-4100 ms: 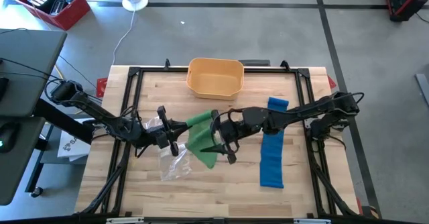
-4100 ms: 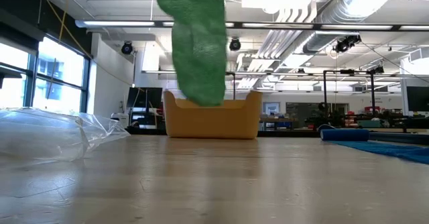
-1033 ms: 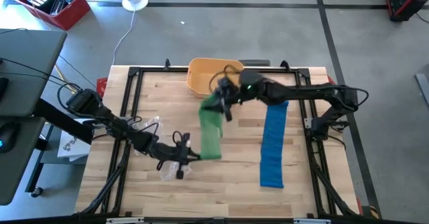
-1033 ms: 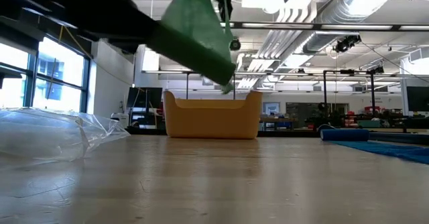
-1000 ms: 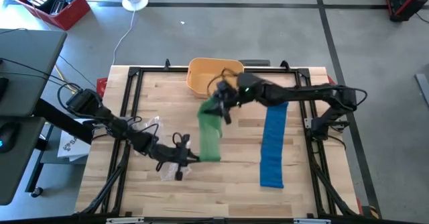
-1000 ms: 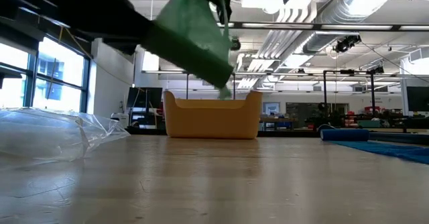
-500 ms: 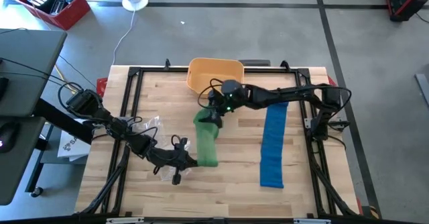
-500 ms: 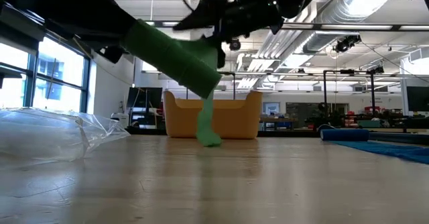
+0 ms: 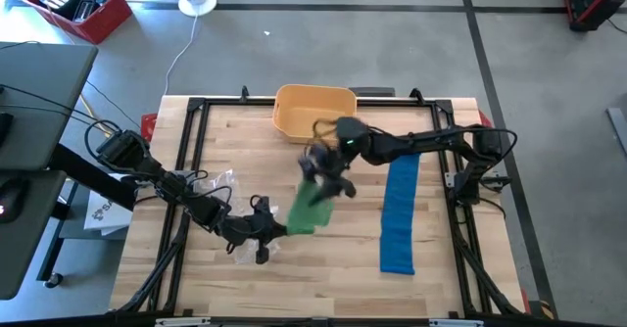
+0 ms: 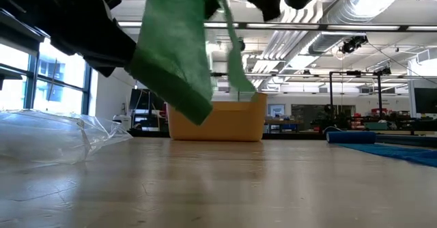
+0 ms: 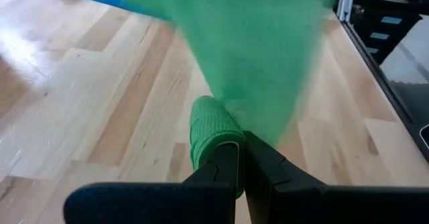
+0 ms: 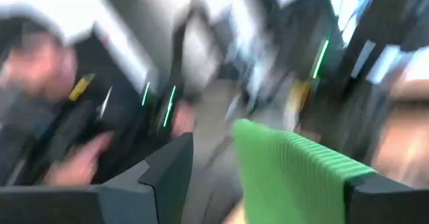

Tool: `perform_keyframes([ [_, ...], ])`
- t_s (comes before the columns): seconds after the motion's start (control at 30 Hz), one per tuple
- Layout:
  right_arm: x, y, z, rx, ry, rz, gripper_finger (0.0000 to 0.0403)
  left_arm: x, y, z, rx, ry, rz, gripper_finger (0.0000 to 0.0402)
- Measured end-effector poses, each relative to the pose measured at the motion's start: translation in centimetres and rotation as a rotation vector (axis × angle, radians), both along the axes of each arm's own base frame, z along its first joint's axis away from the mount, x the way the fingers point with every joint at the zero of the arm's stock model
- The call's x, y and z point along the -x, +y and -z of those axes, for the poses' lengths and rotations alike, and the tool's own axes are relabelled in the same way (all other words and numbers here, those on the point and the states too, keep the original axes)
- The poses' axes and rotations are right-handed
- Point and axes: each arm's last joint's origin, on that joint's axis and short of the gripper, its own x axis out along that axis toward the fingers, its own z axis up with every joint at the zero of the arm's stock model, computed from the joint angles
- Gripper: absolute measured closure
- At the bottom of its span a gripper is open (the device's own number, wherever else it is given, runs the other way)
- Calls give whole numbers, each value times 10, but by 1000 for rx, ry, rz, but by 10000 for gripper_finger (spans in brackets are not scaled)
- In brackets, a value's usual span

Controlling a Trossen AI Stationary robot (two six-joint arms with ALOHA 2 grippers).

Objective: Roll bandage
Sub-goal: Roll the green bandage

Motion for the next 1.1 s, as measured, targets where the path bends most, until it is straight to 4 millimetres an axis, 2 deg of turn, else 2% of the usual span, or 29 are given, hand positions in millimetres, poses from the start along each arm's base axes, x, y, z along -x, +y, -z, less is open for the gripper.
perform_keyframes([
  [0.1,9,-29,-25,-161,-175,192,183,2,-3,0,-2,-3,10,401],
  [0.2,16,-66,-29,-248,-209,403,183,3,-4,-1,-29,-7,14,401],
  [0.33,11,-95,5,-224,58,697,183,4,-5,-1,-68,-9,27,401],
  [0.43,11,-100,22,-155,200,788,183,4,-6,0,-76,-7,34,401],
  [0.6,10,-99,23,-149,205,817,183,2,-6,-4,-108,-50,46,401],
  [0.67,11,-97,22,-141,200,729,183,0,-6,-7,-130,-75,57,401],
  [0.8,13,-92,15,-118,155,449,183,-2,-5,-10,-155,-105,61,401],
  [0.87,12,-79,16,-84,155,324,183,-2,-5,-10,-160,-100,63,401],
  [1.0,16,-34,30,-89,229,113,183,1,-7,-6,-177,-64,72,401],
  [1.1,24,-2,41,-105,297,19,183,6,-5,2,-218,10,36,401],
])
